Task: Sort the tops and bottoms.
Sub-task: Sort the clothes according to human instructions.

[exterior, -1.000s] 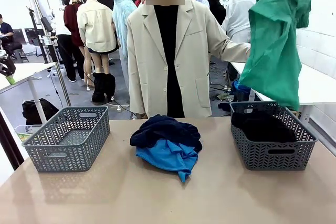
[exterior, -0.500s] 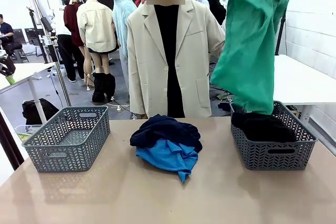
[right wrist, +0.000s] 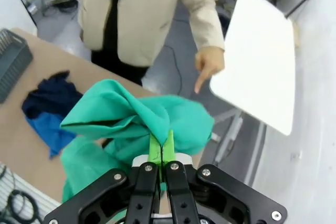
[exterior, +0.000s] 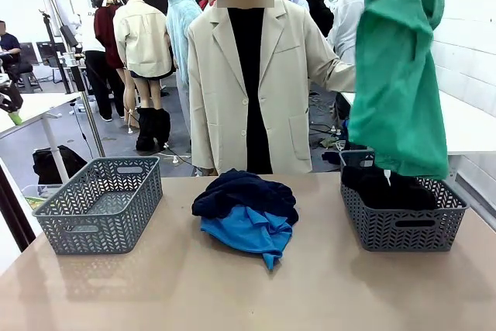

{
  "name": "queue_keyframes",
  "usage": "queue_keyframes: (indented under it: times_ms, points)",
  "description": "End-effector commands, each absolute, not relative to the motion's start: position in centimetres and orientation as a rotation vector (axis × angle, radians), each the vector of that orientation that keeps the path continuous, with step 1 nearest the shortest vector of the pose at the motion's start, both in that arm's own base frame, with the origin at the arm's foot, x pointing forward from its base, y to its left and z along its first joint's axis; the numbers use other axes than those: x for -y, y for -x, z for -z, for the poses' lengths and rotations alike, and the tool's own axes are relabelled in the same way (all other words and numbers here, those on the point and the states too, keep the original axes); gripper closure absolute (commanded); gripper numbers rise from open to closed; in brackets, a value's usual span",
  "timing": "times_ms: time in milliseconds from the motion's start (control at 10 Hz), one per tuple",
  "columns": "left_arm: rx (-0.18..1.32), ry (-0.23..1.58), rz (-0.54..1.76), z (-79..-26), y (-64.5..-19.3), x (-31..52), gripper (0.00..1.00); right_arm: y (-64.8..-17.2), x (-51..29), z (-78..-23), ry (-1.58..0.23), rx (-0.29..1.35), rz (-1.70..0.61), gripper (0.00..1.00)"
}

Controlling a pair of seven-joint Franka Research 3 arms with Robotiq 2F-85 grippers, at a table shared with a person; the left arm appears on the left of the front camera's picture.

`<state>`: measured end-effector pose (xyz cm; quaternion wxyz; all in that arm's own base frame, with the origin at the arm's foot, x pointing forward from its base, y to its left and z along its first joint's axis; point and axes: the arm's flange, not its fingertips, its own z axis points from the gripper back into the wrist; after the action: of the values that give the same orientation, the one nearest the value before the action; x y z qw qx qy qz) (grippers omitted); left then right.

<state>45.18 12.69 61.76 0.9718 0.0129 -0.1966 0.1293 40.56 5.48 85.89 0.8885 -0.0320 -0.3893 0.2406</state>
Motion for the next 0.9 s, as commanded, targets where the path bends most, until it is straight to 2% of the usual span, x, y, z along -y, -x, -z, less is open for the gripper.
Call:
queue_keyframes:
  times_ms: [0, 300, 400, 800]
  points:
    - [0.392, -0.016, -0.265, -62.0, -45.2, -12.8, 0.21, -45.6, -2.7, -85.1, 0.104, 0.706, -0.489, 1.00]
    - [0.392, -0.016, -0.265, -62.0, -45.2, -12.8, 0.21, -52.4, 0.8, -79.6, 0.065, 0.606, -0.417, 1.00]
    - [0.392, -0.016, -0.265, -62.0, -45.2, -12.8, 0.21, -54.4, 1.5, -77.4, 0.002, 0.564, -0.426, 1.00]
    - [0.392, -0.016, -0.265, -62.0, -45.2, -12.8, 0.21, -58.3, 1.4, -68.1, -0.057, 0.379, -0.433, 1.00]
